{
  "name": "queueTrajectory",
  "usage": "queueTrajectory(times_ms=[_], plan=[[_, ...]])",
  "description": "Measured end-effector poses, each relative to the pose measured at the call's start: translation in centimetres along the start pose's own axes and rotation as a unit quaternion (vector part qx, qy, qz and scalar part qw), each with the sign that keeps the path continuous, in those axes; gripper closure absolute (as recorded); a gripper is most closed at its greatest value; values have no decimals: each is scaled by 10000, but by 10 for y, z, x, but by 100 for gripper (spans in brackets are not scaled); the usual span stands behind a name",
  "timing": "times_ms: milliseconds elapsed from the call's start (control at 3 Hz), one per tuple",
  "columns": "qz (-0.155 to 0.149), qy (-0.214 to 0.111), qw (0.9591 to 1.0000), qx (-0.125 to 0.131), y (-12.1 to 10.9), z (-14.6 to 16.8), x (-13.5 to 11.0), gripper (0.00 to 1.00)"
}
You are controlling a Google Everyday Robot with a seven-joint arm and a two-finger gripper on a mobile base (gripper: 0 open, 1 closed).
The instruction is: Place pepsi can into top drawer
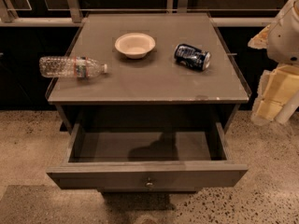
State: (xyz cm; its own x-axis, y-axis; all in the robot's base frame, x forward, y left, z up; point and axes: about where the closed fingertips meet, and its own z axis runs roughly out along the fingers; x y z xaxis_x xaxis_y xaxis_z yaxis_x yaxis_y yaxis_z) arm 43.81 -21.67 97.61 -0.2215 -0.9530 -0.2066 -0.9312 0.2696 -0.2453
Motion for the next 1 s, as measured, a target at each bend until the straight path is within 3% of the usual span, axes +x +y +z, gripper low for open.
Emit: queueTrajectory(times_ms=[333, 667, 1000], plan=[[-161, -170, 9994, 247, -38, 5, -29, 0], [-158, -169, 9994, 247, -37, 5, -29, 0], [82, -504, 9974, 513, -63, 4, -21, 0]])
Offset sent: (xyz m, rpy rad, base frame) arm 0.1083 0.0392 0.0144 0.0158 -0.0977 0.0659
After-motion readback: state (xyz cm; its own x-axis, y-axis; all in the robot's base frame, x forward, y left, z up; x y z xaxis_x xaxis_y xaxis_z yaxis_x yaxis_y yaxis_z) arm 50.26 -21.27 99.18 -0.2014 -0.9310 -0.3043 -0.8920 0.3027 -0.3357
